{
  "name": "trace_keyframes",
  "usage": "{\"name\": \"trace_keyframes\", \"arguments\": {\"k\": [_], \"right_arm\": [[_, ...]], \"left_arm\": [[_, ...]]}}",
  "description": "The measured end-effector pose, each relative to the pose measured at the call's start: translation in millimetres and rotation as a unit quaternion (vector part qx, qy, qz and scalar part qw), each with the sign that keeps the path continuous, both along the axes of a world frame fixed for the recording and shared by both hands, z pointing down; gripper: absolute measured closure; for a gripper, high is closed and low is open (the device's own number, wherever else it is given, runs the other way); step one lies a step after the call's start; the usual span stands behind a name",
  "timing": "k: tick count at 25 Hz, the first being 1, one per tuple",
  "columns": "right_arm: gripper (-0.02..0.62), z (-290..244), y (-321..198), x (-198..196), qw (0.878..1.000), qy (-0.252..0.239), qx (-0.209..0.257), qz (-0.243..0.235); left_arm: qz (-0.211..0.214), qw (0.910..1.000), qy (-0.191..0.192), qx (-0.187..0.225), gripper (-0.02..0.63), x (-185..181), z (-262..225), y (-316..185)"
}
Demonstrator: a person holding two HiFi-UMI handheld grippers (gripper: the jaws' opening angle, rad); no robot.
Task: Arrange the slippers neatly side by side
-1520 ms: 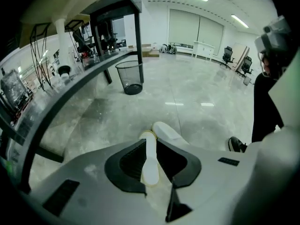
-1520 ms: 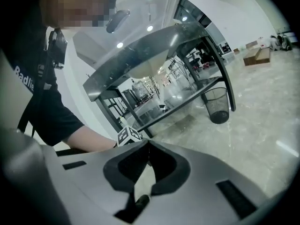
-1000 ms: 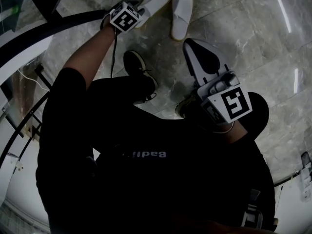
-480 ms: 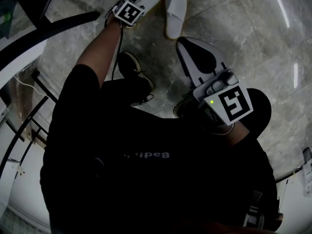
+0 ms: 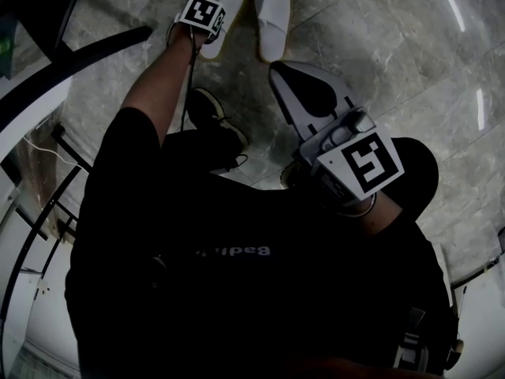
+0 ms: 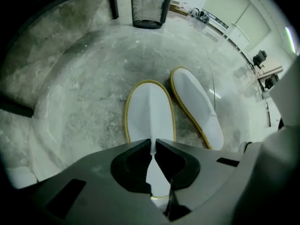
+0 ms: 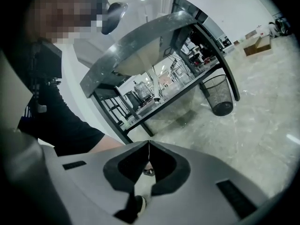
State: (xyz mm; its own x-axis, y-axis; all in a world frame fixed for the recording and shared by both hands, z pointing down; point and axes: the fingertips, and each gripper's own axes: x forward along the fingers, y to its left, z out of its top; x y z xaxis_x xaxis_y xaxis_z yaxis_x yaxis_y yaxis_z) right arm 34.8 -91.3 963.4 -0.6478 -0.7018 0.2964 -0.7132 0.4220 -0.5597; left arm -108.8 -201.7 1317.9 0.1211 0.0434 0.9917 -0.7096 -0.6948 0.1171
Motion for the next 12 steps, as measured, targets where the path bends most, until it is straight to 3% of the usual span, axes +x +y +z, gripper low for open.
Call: {"name": "trace_keyframes", "arguments": {"k": [3, 12], "right_arm": [[0.595, -5, -2, -2, 1.000, -0.006, 0.006, -0.001], [0.595, -5, -3, 1, 1.000, -0.013, -0.009, 0.010]], "left_arm": [[-0.054, 0.9984, 0.011, -0.013, 0.586, 1, -3, 2], [-0.142, 0.9878, 0.052, -0.039, 0.586, 16, -5, 9]]}}
